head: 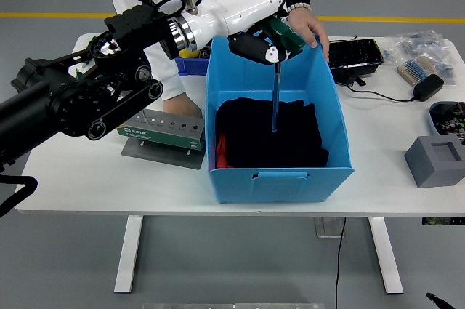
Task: Lift tool from toolbox,place it in box,lift tool from toolbox,place it in box
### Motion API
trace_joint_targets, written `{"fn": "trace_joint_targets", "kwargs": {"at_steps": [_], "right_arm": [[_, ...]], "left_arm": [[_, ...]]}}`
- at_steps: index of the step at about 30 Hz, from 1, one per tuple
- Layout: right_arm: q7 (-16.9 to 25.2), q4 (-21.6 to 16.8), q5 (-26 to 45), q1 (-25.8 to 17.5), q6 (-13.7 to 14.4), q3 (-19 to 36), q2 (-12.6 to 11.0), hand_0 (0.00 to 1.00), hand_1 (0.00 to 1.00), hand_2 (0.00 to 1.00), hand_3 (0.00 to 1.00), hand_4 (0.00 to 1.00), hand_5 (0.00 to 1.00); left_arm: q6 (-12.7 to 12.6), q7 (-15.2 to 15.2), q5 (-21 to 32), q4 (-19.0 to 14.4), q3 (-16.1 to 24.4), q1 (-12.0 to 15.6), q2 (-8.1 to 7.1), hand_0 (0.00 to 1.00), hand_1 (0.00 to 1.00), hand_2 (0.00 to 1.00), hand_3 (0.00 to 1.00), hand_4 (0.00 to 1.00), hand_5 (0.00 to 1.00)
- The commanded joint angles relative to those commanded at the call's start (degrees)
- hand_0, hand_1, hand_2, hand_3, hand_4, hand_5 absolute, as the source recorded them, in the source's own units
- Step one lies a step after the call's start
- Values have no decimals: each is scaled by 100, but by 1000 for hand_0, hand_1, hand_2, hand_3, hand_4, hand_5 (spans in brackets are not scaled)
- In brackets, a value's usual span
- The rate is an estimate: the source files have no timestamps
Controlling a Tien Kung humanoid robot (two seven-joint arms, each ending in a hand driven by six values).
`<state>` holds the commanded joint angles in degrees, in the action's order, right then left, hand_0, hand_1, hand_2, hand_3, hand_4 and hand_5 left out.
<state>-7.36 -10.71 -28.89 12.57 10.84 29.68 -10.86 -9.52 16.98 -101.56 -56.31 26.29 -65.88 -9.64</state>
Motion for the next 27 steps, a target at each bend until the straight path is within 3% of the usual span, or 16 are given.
{"fn": "trace_joint_targets", "kwargs": {"at_steps": [6,12,21,22,27], "right_arm": [[0,-4,-45,44,0,17,-24,621,603,671,569,830,691],[-1,-8,-81,78,-2,25,-38,621,599,671,569,830,691],[-13,-13,-137,113,-7,48,-50,621,600,671,569,830,691],[-13,-13,-139,111,-6,50,-50,621,599,671,569,830,691],[-24,-18,-187,106,-11,71,-51,621,599,671,569,830,691]], "left_arm": [[158,-25,252,333,-613,-116,348,192,15,49,27,583,580],[366,26,590,684,-1126,-255,593,195,17,48,28,584,582],[546,118,987,1183,-1608,-292,828,199,19,57,36,590,585],[568,121,1023,1237,-1659,-284,852,244,86,117,111,620,613],[707,94,1139,1511,-1924,-264,964,244,86,117,111,620,613]]}}
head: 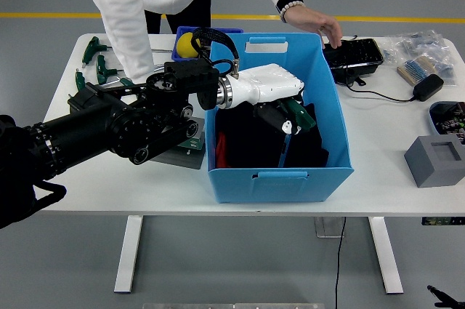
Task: Lift tool from toolbox,place it in box,lift tool from toolbox,place it in box
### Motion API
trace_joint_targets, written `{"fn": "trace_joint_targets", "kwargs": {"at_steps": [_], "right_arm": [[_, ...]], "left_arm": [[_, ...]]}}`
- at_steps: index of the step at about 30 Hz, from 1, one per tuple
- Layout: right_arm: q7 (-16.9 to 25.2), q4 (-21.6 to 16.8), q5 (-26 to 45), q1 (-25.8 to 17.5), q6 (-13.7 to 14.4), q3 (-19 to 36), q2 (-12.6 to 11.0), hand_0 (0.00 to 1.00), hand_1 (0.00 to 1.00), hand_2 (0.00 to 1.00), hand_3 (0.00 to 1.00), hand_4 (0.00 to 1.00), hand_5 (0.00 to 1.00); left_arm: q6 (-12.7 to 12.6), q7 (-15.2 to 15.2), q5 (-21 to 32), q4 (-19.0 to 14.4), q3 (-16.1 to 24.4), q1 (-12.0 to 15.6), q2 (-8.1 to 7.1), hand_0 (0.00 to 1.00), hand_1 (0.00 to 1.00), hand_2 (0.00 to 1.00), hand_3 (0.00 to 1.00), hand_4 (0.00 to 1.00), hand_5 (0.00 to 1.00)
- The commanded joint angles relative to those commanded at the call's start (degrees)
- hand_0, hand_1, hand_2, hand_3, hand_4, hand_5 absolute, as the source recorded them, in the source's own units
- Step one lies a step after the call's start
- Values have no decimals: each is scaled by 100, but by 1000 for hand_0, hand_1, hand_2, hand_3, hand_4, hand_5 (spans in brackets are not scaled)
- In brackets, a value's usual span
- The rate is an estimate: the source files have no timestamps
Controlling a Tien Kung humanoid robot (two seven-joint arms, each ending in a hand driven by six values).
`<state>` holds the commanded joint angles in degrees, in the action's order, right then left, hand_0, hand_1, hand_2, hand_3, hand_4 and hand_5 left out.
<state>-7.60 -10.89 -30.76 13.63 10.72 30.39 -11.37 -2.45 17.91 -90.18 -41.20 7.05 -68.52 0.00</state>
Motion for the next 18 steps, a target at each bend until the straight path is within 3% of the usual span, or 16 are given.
{"fn": "trace_joint_targets", "kwargs": {"at_steps": [1,6,7,12,13,18], "right_arm": [[-4,-1,-16,0,-1,6,-1,621,600,671,569,830,691],[-16,-6,-65,13,-6,26,-4,621,600,671,569,830,691],[-19,-8,-76,14,-7,29,-5,621,600,670,569,830,690],[-24,-15,-111,23,-10,40,-12,621,600,670,569,830,690],[-27,-16,-122,25,-10,47,-13,620,600,671,569,830,689],[-42,-22,-190,36,-16,76,-23,620,600,671,569,830,689]], "left_arm": [[16,3,8,47,-47,0,0,345,262,326,389,796,688],[-19,46,75,206,-163,10,0,345,262,326,389,796,688],[-38,58,83,234,-178,10,0,459,427,526,544,850,684],[-156,141,104,361,-183,-19,0,459,427,526,544,850,684],[-193,165,108,369,-169,-26,0,545,545,639,615,913,689],[-429,307,126,372,-49,-83,0,545,545,639,615,913,689]]}}
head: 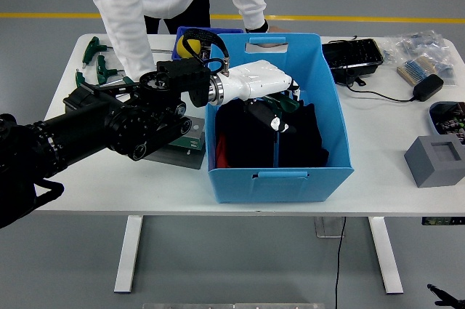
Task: Lift tool from toolbox,place it in box,lift tool from toolbox,place it in box
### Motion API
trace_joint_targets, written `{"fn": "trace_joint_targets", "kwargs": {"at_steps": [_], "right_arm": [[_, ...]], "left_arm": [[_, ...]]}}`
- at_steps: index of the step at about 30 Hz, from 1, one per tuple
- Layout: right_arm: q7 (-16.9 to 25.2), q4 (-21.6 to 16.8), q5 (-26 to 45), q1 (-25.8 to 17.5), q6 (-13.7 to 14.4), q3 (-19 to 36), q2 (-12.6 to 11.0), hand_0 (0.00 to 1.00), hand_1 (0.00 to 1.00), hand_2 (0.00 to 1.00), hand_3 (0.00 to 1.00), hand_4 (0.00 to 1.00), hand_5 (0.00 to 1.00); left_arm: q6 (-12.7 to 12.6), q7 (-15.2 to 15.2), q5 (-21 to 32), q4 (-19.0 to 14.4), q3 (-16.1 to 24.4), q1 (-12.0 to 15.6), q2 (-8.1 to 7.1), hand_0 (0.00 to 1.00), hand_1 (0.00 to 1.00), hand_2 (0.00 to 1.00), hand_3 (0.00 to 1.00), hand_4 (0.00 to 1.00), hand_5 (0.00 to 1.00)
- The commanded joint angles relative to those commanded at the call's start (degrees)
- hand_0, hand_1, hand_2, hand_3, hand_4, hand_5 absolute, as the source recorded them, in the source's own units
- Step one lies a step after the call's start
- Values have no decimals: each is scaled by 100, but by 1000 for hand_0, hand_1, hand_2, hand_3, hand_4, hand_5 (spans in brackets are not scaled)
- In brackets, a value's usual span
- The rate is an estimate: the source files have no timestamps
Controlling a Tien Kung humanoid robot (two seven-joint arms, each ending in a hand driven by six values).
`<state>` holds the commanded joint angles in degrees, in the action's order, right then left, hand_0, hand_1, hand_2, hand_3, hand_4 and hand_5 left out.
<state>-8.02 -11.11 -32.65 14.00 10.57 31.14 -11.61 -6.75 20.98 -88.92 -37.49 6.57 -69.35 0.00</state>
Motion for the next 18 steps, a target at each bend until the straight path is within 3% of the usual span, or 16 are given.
{"fn": "trace_joint_targets", "kwargs": {"at_steps": [1,6,7,18], "right_arm": [[-3,-1,-15,3,-2,6,-2,620,599,671,570,830,689],[-10,-8,-37,33,-8,5,-20,620,599,671,570,830,689],[-9,-8,-36,39,-7,3,-23,620,597,670,570,829,688],[31,2,97,34,12,-47,-33,620,595,670,569,829,688]], "left_arm": [[-61,36,11,1,38,-22,0,581,594,679,657,936,694],[-234,141,41,-35,191,-111,0,581,594,679,657,936,694],[-275,163,37,-63,230,-122,0,622,630,712,703,967,700],[-520,182,-202,-325,792,-38,0,635,637,724,711,976,698]]}}
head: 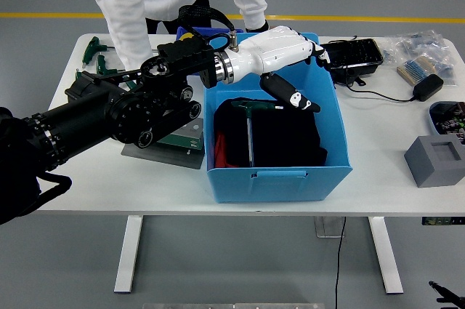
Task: Lift tool from toolbox,place it in box,lift tool from toolbox,place it in box
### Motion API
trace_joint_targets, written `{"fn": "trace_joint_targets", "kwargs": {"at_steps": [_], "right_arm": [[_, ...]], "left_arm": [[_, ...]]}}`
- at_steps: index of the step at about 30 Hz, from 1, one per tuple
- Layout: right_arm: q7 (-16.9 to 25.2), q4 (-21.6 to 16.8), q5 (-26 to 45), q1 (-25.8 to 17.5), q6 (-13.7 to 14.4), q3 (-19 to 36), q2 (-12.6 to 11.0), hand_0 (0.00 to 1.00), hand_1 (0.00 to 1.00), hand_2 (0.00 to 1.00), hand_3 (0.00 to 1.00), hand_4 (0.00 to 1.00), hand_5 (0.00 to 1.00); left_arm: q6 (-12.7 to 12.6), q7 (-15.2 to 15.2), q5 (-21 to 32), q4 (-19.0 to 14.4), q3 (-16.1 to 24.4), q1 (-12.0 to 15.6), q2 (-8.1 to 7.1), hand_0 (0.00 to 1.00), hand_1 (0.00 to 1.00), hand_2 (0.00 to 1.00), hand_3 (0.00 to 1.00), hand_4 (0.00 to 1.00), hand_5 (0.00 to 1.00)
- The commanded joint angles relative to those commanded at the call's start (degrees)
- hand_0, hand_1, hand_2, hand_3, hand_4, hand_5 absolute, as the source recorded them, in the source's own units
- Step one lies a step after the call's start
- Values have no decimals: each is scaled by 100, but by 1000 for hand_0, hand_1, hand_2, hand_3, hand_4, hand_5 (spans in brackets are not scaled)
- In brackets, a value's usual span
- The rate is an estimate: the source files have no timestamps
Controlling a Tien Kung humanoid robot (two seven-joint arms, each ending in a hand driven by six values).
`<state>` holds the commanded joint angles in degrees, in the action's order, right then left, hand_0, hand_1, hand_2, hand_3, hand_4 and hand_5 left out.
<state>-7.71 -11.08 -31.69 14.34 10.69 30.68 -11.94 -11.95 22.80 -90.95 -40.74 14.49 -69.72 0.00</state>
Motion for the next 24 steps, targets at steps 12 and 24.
{"fn": "trace_joint_targets", "kwargs": {"at_steps": [12,24], "right_arm": [[38,25,158,-97,20,-41,27,619,594,669,569,827,685],[56,40,230,-149,25,-70,58,620,593,669,570,827,684]], "left_arm": [[257,-505,-1065,-785,1745,899,-551,641,633,705,702,983,700],[301,-1805,-1600,-1949,3879,2514,-1191,555,545,623,687,974,704]]}}
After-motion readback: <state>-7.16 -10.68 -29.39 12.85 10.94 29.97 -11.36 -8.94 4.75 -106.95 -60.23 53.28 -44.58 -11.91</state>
